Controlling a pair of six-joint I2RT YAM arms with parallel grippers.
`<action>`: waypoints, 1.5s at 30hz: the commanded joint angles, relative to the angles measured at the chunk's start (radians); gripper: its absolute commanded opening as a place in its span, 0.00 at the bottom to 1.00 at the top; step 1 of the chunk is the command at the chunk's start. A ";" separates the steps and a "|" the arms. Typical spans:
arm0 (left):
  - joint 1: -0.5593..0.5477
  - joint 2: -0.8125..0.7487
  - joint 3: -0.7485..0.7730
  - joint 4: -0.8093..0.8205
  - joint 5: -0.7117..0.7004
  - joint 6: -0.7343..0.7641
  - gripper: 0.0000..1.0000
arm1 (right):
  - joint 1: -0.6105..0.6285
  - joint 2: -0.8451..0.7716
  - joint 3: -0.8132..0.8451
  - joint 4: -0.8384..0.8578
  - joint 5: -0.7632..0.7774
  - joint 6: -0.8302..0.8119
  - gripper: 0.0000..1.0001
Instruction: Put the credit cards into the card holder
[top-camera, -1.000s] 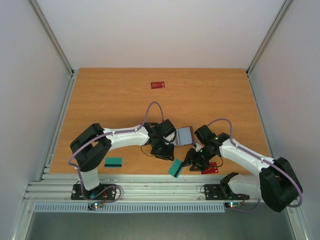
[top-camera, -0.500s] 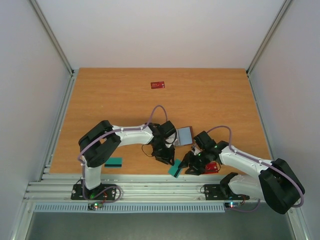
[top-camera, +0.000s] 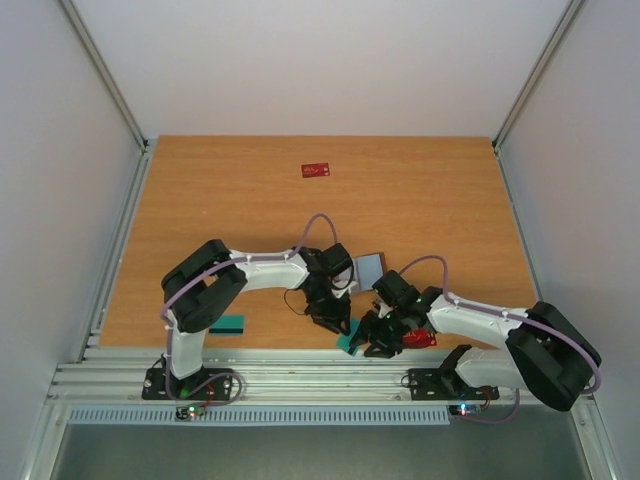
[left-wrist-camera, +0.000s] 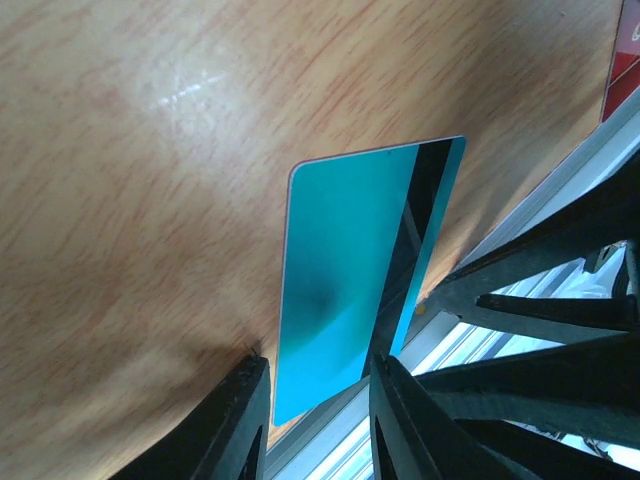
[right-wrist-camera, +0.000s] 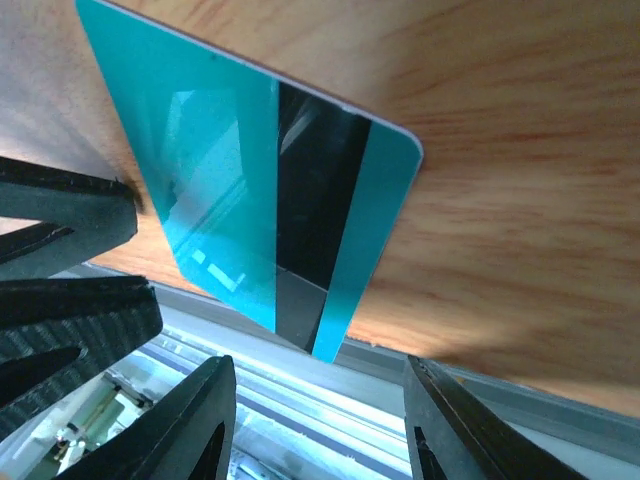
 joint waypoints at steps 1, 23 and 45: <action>-0.002 0.034 0.004 0.025 0.015 0.004 0.29 | 0.022 0.022 -0.021 0.057 0.028 0.032 0.48; -0.031 0.031 -0.039 0.089 0.099 -0.047 0.25 | 0.035 0.060 -0.062 0.192 0.066 0.061 0.39; -0.031 0.048 -0.069 0.160 0.139 -0.097 0.22 | 0.036 -0.092 0.009 0.010 0.128 0.004 0.34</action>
